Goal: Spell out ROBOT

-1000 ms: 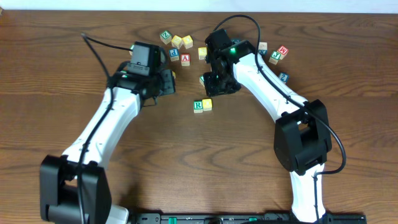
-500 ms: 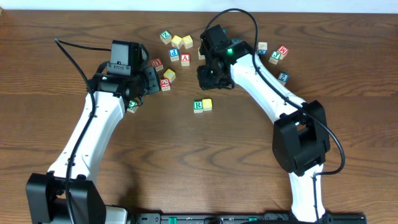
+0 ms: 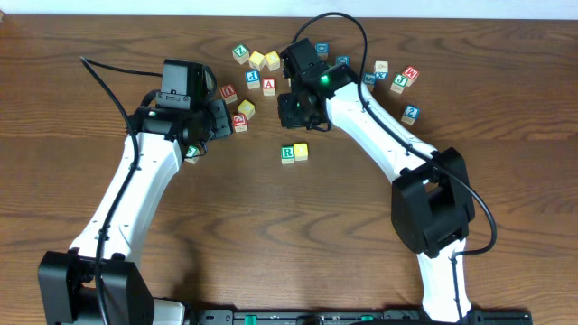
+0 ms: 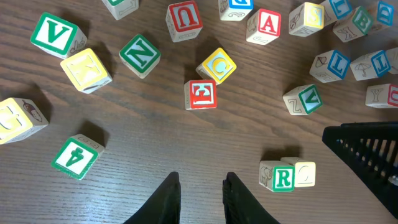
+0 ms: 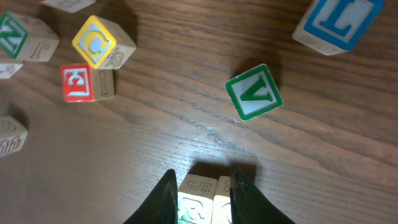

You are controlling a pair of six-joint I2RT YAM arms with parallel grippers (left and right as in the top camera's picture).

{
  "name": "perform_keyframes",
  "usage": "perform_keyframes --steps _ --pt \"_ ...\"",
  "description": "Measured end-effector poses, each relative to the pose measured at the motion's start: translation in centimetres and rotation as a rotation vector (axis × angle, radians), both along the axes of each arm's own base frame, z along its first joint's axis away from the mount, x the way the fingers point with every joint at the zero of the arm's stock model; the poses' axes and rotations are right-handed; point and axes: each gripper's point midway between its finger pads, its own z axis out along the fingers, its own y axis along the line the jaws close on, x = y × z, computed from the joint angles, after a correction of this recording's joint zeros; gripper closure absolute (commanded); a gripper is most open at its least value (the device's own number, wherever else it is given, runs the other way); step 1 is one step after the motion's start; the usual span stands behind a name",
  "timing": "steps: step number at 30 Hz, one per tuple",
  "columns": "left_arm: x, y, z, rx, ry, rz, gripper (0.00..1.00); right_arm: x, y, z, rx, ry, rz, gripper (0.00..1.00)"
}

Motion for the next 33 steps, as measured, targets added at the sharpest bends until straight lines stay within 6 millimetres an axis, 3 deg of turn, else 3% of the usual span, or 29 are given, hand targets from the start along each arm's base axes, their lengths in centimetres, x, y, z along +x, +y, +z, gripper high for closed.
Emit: perform_keyframes --steps 33 --pt "-0.1 0.0 0.0 0.0 0.003 0.0 0.76 -2.1 -1.0 -5.0 -0.084 0.055 -0.132 0.76"
